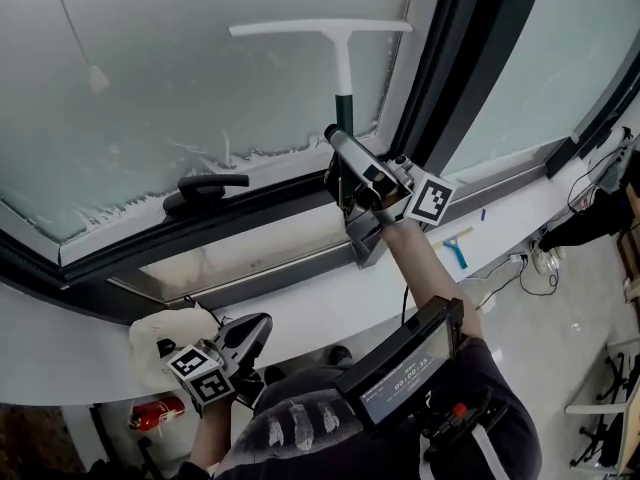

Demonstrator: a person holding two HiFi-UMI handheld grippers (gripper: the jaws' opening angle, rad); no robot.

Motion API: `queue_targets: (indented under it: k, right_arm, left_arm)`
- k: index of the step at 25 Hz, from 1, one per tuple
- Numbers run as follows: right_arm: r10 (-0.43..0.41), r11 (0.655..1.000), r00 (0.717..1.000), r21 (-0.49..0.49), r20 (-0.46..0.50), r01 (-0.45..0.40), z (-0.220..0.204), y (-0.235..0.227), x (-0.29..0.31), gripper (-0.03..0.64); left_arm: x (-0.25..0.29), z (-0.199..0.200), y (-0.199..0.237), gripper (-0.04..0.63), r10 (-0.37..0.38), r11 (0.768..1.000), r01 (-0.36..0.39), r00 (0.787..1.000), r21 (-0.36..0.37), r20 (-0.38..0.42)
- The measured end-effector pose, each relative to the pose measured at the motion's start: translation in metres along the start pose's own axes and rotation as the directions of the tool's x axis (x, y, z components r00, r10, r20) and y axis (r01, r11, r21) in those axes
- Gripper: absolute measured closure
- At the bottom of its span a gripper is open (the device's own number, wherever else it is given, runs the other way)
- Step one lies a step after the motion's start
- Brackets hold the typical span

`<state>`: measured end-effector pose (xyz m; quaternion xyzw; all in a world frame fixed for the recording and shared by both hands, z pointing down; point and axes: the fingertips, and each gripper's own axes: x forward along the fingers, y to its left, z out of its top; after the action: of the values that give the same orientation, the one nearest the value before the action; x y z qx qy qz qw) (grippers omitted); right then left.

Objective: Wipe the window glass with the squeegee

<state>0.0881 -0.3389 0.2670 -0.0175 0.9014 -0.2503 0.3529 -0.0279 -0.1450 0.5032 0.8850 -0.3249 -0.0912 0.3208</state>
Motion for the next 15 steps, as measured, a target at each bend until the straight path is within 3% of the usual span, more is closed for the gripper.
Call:
queue_targets:
  k: [15]
  right_arm:
    - [0.011,0.999,1.000,0.042,-0.016,-0.010,-0.018,-0.010,-0.021,0.520]
  left_arm:
    - [0.008,-0.004,-0.003,0.591,0.024,1.000,-0.024,0.999,0.013,-0.043]
